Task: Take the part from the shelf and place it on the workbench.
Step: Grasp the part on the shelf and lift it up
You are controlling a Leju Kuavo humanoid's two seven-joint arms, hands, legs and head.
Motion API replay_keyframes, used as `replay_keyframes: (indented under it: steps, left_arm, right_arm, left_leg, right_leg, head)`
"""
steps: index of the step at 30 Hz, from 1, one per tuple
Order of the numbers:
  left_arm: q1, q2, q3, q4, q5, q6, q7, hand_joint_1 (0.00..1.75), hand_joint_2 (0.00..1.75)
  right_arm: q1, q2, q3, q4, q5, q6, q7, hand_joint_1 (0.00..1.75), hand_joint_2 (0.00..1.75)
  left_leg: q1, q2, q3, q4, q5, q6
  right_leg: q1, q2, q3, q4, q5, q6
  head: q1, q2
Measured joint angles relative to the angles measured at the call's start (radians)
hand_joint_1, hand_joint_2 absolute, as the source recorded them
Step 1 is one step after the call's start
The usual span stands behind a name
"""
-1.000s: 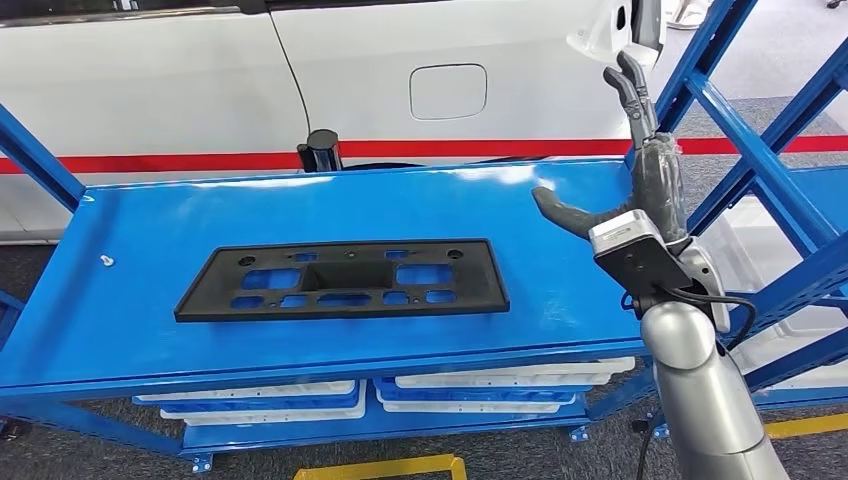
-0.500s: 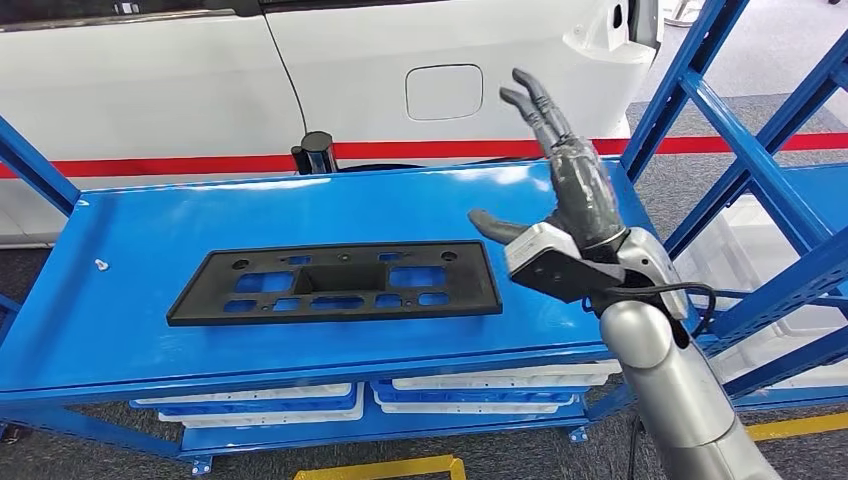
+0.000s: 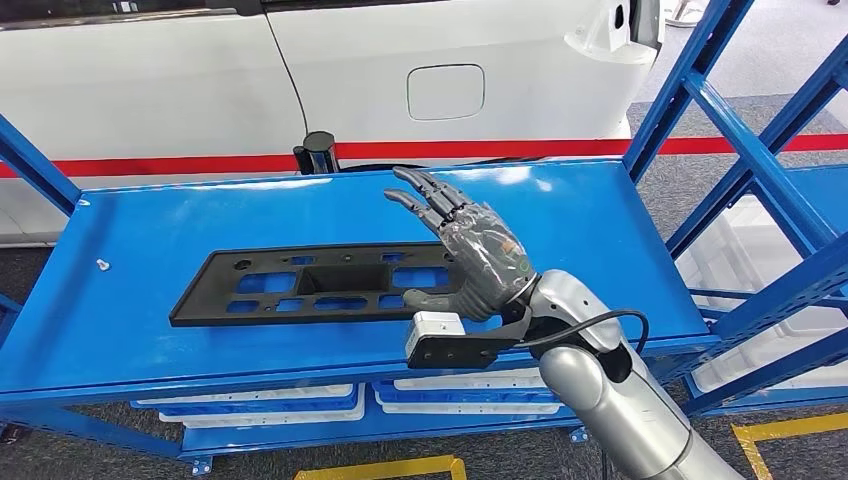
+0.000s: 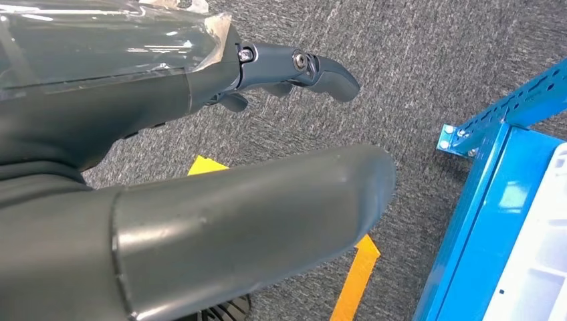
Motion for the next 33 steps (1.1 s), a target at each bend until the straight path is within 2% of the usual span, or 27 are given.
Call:
replay_keyframes:
  steps: [9,17,28,33]
  left_arm:
    - [0.0,-0.007,0.0,0.005,-0.004,0.012,0.017,0.0,0.0]
    - [0.0,-0.014,0.0,0.01,-0.005,0.018,0.025,0.0,0.0]
    - [0.0,-0.018,0.005,0.012,-0.01,0.034,0.05,0.0,0.0]
    - [0.0,-0.018,0.005,0.012,-0.021,0.041,0.051,0.0,0.0]
  right_arm:
    - [0.001,0.0,0.077,0.059,0.007,0.055,0.041,0.0,1.75]
    - [0.002,0.015,0.145,0.186,0.024,0.047,0.061,0.0,1.75]
    - [-0.001,0.1,0.186,0.356,0.108,-0.015,0.092,0.0,1.75]
    - [-0.016,0.138,0.183,0.422,0.235,-0.105,0.093,0.0,1.75]
  left_leg:
    - [0.0,0.0,0.0,0.0,0.0,0.0]
    - [0.0,0.0,0.0,0.0,0.0,0.0]
    - [0.0,0.001,0.001,0.0,0.0,0.0]
    - [0.0,0.001,0.001,0.0,0.0,0.0]
  right_leg:
    - [0.0,0.0,0.0,0.0,0.0,0.0]
    - [0.0,0.0,0.0,0.0,0.0,0.0]
    - [0.0,0.0,0.0,0.0,0.0,0.0]
    - [0.0,0.0,0.0,0.0,0.0,0.0]
  head:
    - [0.0,0.0]
    - [0.0,0.0]
    - [0.0,0.0]
    - [0.0,0.0]
